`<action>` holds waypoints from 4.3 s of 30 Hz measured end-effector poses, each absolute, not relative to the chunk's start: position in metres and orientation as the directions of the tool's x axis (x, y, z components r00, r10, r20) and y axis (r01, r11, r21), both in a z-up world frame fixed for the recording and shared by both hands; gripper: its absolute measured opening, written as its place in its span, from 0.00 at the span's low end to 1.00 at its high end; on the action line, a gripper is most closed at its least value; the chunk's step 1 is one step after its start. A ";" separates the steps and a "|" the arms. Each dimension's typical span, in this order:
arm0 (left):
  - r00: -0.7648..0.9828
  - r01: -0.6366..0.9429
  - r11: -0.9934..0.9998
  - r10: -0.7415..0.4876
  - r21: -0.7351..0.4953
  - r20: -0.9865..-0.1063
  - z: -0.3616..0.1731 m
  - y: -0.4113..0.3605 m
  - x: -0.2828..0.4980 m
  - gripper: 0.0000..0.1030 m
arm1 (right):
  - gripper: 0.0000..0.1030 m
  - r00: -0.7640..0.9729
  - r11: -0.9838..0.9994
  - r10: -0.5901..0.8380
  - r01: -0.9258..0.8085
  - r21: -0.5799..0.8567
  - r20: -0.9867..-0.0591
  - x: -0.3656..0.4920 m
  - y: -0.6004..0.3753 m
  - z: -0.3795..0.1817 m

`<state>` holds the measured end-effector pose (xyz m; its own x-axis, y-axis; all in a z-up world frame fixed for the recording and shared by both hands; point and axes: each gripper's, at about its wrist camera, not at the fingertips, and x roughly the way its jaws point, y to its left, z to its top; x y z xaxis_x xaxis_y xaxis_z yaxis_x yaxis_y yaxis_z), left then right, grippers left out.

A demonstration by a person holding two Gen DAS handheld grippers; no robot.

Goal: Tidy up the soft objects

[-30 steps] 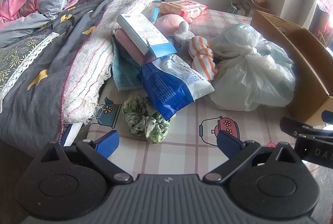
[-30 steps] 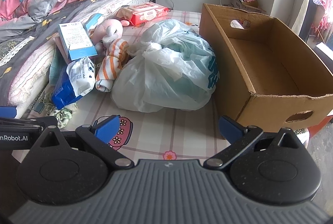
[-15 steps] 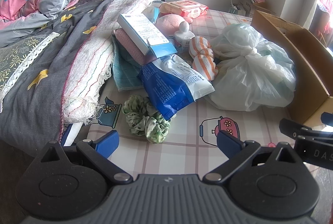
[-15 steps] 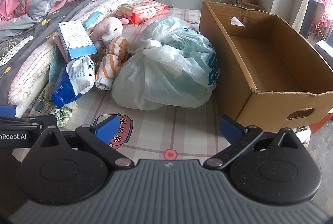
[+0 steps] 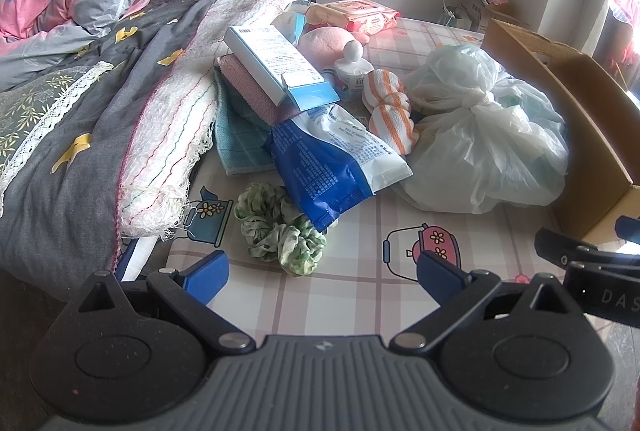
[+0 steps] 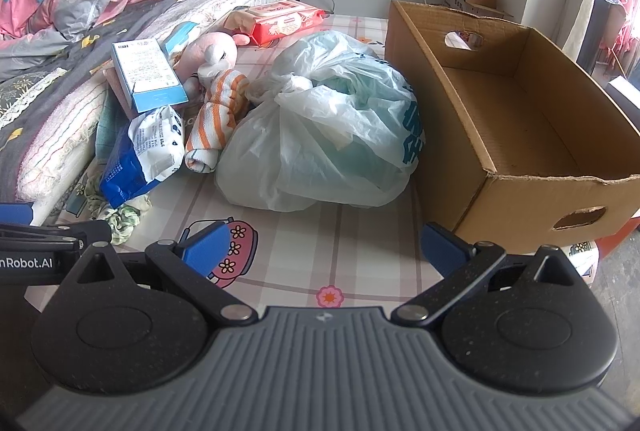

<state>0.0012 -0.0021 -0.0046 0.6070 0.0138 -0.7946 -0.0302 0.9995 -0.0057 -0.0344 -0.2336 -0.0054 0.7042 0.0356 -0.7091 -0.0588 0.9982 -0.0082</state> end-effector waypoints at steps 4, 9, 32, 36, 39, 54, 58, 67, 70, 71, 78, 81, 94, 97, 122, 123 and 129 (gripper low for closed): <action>0.607 -0.029 1.000 0.013 -0.006 -0.794 -0.004 -0.002 0.002 0.98 | 0.99 0.702 0.998 0.030 -0.056 -0.013 -0.711 -0.035 -0.231 -0.006; 0.609 -0.029 1.000 0.012 -0.007 -0.793 -0.004 -0.002 0.001 0.98 | 0.99 0.702 0.998 0.032 -0.057 -0.011 -0.712 -0.034 -0.232 -0.006; 0.771 -0.022 0.997 0.060 0.068 -0.634 0.019 0.044 0.056 0.98 | 0.99 0.822 0.951 0.285 -0.305 0.041 -0.494 0.033 -0.211 0.044; 0.805 0.012 0.998 0.022 0.054 -0.593 0.019 0.049 0.079 0.96 | 0.99 0.786 0.902 0.398 -0.431 0.042 -0.473 0.085 -0.179 0.069; 0.810 0.019 0.999 0.007 0.038 -0.586 0.015 0.055 0.099 0.88 | 0.98 0.719 0.838 0.495 -0.543 0.051 -0.488 0.123 -0.147 0.082; 0.739 0.035 0.982 -0.151 -0.186 -0.656 -0.016 0.083 0.170 0.50 | 0.60 0.207 0.654 0.693 -0.584 0.481 -0.691 0.283 -0.075 -0.002; 0.716 0.021 0.982 -0.145 -0.186 -0.683 -0.024 0.083 0.180 0.50 | 0.60 0.136 0.632 0.725 -0.519 0.575 -0.675 0.303 -0.072 -0.022; 0.701 -0.018 0.988 -0.097 -0.154 -0.706 -0.028 0.081 0.187 0.51 | 0.63 0.111 0.615 0.732 -0.530 0.583 -0.672 0.306 -0.066 -0.025; 0.709 -0.030 0.988 -0.085 -0.151 -0.700 -0.026 0.080 0.186 0.52 | 0.63 0.125 0.631 0.719 -0.531 0.566 -0.684 0.302 -0.062 -0.024; 0.716 -0.034 0.989 -0.075 -0.141 -0.695 -0.022 0.080 0.185 0.52 | 0.62 0.128 0.634 0.719 -0.524 0.569 -0.683 0.301 -0.063 -0.023; 0.746 -0.037 0.994 -0.042 -0.104 -0.665 0.001 0.072 0.170 0.52 | 0.47 0.131 0.634 0.742 -0.456 0.624 -0.658 0.291 -0.081 -0.010; 0.763 -0.028 0.995 -0.040 -0.095 -0.645 0.015 0.063 0.161 0.52 | 0.46 0.148 0.634 0.748 -0.449 0.630 -0.647 0.283 -0.090 0.004; 0.845 0.135 0.991 -0.126 -0.021 -0.519 0.089 -0.042 0.150 0.53 | 0.46 0.326 0.630 0.777 -0.415 0.656 -0.539 0.242 -0.212 0.088; 0.841 0.209 0.978 -0.184 -0.007 -0.509 0.096 -0.083 0.158 0.54 | 0.46 0.385 0.650 0.757 -0.363 0.668 -0.528 0.237 -0.265 0.099; 0.591 0.450 0.891 -0.351 -0.065 -0.727 -0.001 -0.281 0.311 0.60 | 0.49 0.480 0.762 0.521 0.111 0.638 -0.706 0.327 -0.512 -0.047; 0.594 0.447 0.891 -0.357 -0.073 -0.721 0.000 -0.277 0.311 0.60 | 0.49 0.468 0.757 0.523 0.130 0.641 -0.712 0.332 -0.512 -0.057; 0.635 0.421 0.904 -0.355 -0.079 -0.686 0.023 -0.246 0.306 0.68 | 0.49 0.450 0.763 0.508 0.161 0.627 -0.734 0.331 -0.511 -0.076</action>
